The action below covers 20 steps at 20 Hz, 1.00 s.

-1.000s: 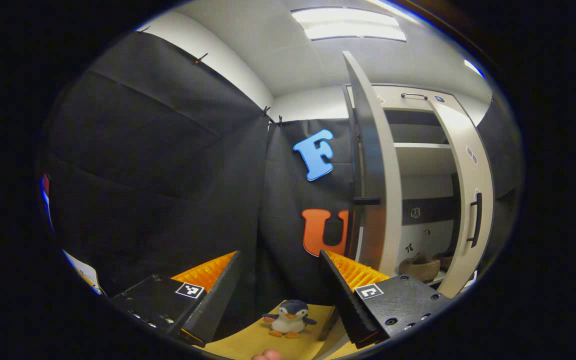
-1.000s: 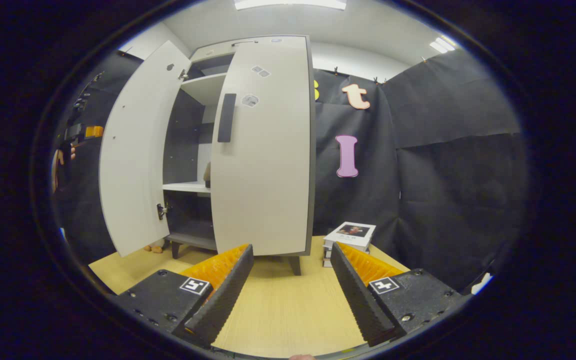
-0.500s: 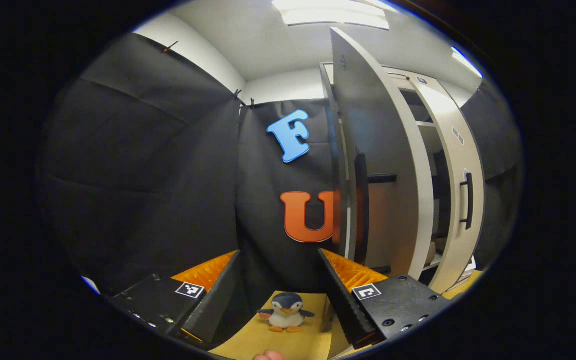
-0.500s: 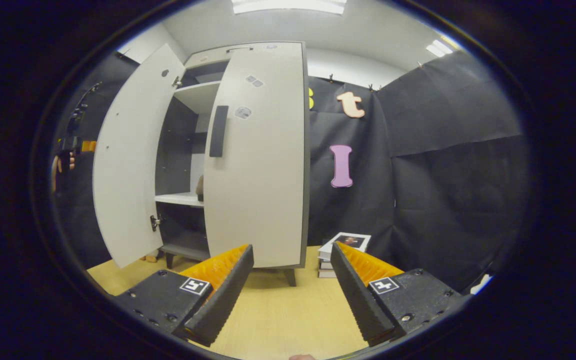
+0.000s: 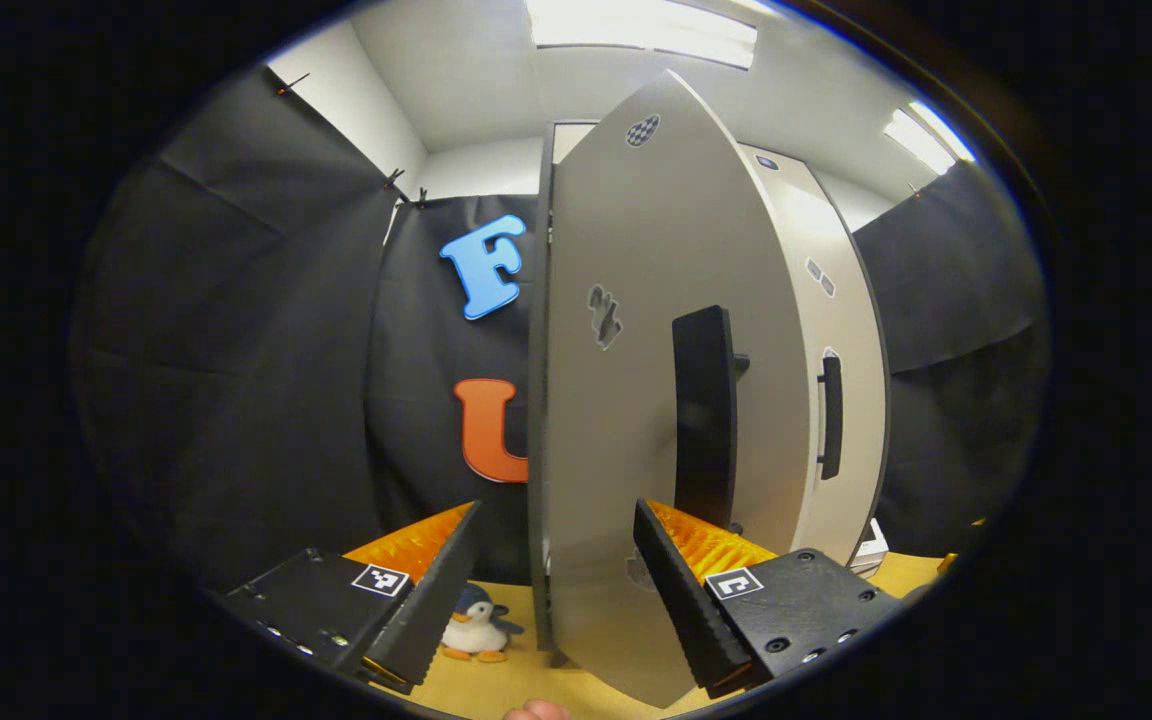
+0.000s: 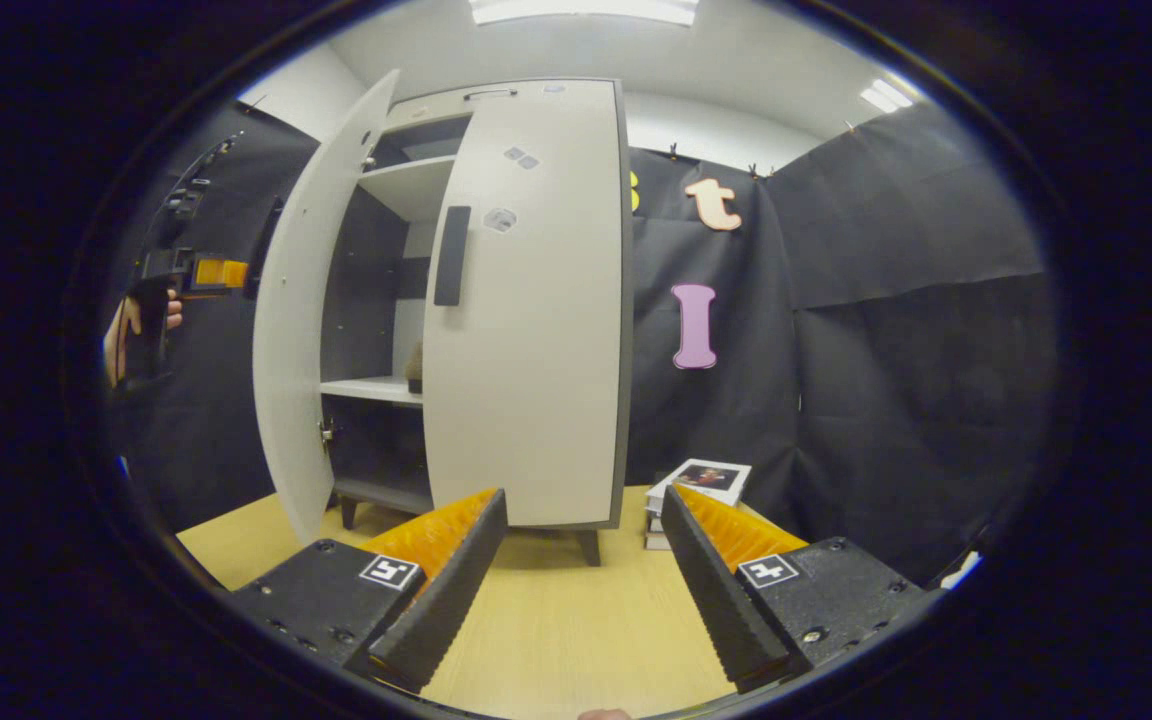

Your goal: Grab one shoe with the right hand and put it into the shoe cabinet, grab the other shoe with the left hand and put it into the shoe cabinet; then close the right door with the right hand and the left door with the left hand.

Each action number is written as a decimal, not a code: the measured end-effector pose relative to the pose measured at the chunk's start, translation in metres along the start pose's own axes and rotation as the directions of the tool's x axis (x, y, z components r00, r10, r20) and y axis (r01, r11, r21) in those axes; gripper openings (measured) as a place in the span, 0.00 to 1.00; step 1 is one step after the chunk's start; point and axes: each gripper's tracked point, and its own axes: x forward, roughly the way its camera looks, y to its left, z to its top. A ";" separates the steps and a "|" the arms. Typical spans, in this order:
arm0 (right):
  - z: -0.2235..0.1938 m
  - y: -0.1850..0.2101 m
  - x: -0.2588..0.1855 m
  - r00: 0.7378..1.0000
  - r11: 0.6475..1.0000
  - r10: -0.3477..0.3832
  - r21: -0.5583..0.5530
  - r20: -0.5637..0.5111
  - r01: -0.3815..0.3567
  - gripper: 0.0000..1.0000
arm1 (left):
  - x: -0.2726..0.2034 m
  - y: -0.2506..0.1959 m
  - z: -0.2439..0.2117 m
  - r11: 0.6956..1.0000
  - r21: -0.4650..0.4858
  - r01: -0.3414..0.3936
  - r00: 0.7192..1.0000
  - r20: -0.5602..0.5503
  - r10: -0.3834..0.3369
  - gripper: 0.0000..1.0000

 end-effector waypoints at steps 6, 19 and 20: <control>0.000 -0.015 -0.017 0.999 0.999 -0.045 0.001 0.009 0.045 1.00 | 0.046 -0.048 -0.010 0.998 -0.060 0.029 0.999 0.024 -0.028 0.93; 0.014 0.005 -0.008 1.000 1.000 0.007 0.000 0.005 -0.007 1.00 | -0.031 -0.104 -0.006 0.996 -0.029 0.086 0.995 0.063 -0.084 0.94; 0.014 0.007 -0.007 1.000 1.000 0.014 0.000 0.006 -0.014 1.00 | -0.039 -0.110 -0.009 0.996 -0.026 0.089 0.994 0.061 -0.088 0.94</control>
